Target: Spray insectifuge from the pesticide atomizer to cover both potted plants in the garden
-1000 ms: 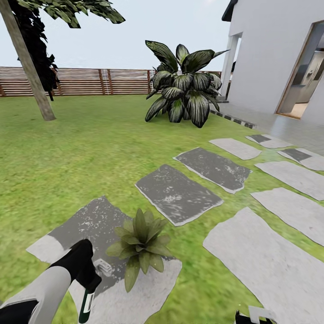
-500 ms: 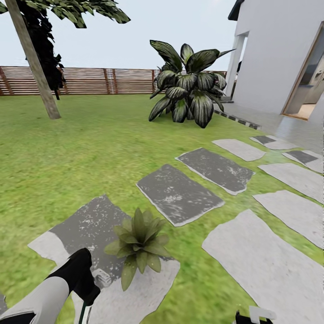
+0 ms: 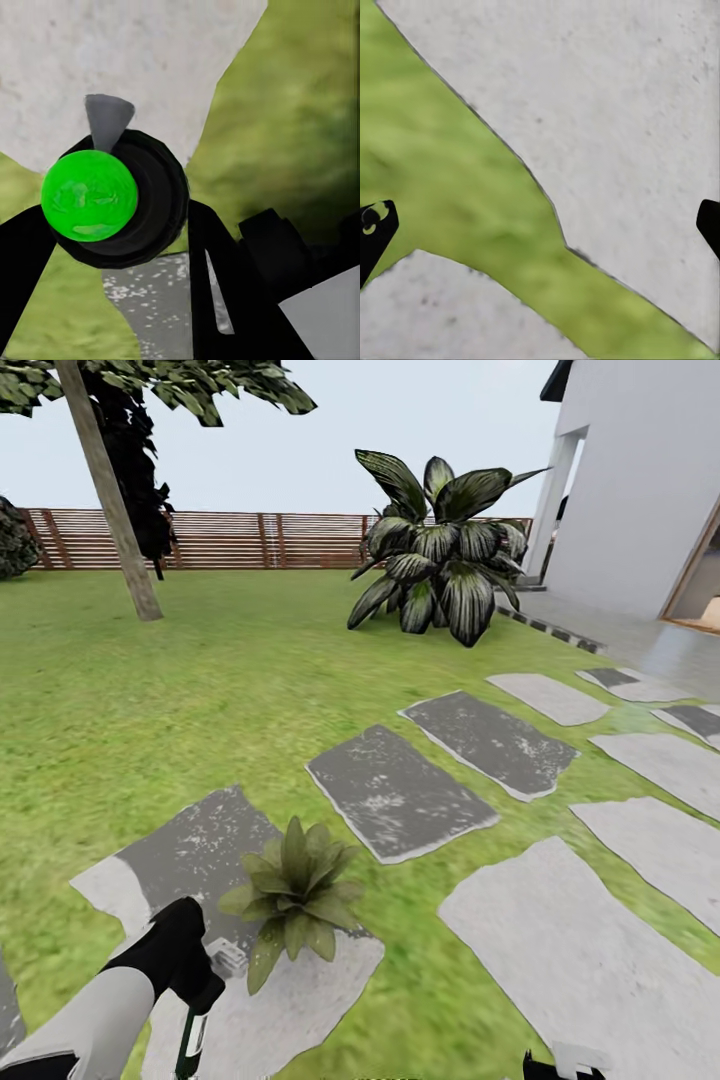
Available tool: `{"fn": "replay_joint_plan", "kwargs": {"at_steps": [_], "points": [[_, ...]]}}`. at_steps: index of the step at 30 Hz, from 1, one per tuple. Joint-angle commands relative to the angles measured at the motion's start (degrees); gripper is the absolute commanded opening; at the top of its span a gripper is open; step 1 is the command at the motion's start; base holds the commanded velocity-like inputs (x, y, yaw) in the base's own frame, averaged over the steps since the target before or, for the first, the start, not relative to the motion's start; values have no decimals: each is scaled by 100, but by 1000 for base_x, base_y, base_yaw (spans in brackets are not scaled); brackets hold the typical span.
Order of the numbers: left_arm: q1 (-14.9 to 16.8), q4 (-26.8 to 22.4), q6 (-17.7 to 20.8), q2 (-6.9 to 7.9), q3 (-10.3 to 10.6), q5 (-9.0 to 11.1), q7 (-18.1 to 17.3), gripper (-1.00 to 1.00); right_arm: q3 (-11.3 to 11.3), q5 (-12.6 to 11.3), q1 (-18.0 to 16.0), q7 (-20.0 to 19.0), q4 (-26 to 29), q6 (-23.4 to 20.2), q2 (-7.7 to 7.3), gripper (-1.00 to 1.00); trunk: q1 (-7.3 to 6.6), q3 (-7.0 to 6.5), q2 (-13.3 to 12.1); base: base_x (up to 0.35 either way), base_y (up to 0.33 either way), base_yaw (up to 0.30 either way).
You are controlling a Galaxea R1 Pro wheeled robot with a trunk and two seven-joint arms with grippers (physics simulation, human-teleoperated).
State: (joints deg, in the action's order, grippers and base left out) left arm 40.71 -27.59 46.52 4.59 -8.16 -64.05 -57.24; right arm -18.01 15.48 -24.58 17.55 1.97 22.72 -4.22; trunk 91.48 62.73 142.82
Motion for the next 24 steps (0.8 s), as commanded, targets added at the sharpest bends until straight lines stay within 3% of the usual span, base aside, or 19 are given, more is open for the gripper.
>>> {"fn": "replay_joint_plan", "kwargs": {"at_steps": [1,9,13,15,18,20,24], "points": [[6,-13,31,-2,-37,-53,-48,-100,-45,62,-3,17,-5,18,0,100,-2,5,2,-162,-230,276],[-35,64,43,30,-56,-50,-57,-100,-45,62,-3,17,-12,14,0,100,-2,5,2,-114,-159,267],[38,-8,199,-26,-47,-24,-87,-100,-45,60,-3,16,-6,21,0,100,-2,5,2,1,-12,67],[272,-20,544,-188,-37,-27,-96,-100,-45,60,-3,19,-4,18,0,100,-2,5,2,0,-1,8],[649,-18,673,-316,-28,-44,-321,-100,-47,60,-3,20,5,16,-8,100,-2,5,2,0,0,23],[837,-18,688,-363,-5,-77,-537,-100,-48,60,-3,20,5,15,-9,100,-2,5,2,0,0,162],[999,-18,699,-399,276,-190,-639,-100,-47,60,-3,20,6,15,-9,100,-2,5,2,0,0,259]]}}
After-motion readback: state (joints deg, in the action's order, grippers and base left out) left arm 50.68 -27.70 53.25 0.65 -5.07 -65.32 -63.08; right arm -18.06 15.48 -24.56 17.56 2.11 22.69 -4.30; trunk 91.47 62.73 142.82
